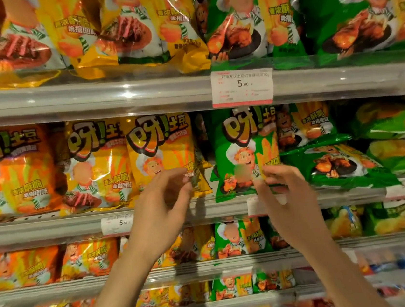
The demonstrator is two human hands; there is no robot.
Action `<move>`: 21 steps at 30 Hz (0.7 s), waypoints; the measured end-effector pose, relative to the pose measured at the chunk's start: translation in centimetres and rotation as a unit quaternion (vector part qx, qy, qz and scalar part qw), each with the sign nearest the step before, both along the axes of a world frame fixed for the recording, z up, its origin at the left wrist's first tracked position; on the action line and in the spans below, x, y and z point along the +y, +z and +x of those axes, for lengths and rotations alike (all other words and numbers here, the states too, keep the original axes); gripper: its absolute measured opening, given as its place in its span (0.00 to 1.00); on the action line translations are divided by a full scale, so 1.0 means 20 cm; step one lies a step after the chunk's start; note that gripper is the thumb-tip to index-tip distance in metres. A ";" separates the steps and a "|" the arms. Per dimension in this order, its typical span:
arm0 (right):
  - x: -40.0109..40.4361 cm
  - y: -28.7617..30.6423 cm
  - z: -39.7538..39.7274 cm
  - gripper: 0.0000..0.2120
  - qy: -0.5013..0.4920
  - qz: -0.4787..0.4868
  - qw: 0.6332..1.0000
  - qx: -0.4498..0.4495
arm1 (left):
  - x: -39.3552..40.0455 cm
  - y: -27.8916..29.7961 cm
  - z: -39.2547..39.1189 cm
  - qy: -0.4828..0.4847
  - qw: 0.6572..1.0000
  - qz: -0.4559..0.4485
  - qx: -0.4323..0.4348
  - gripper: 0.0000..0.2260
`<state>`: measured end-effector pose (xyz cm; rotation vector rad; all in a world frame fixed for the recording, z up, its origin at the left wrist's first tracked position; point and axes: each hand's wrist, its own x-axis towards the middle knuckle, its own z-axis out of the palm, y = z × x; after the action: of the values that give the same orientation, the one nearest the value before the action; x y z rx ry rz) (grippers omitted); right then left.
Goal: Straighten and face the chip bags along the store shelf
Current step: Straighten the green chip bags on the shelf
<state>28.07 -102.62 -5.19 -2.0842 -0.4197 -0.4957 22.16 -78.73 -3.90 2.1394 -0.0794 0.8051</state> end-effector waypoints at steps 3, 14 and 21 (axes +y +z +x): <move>-0.05 -0.09 -0.12 0.05 0.031 0.051 0.991 0.122 | -0.05 -0.09 -0.07 -0.027 0.993 -0.105 0.054 0.08; -0.40 -0.29 -0.21 0.07 -0.026 0.126 0.961 0.244 | -0.32 -0.40 -0.15 -0.028 0.936 -0.302 0.176 0.06; -0.72 -0.22 -0.06 0.07 0.009 0.132 0.965 0.228 | -0.70 -0.36 -0.05 -0.002 0.957 -0.249 0.149 0.05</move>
<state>26.83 -117.07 -9.59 -1.8572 -0.0942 -0.0447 21.11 -92.82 -11.00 1.7494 0.2516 0.4308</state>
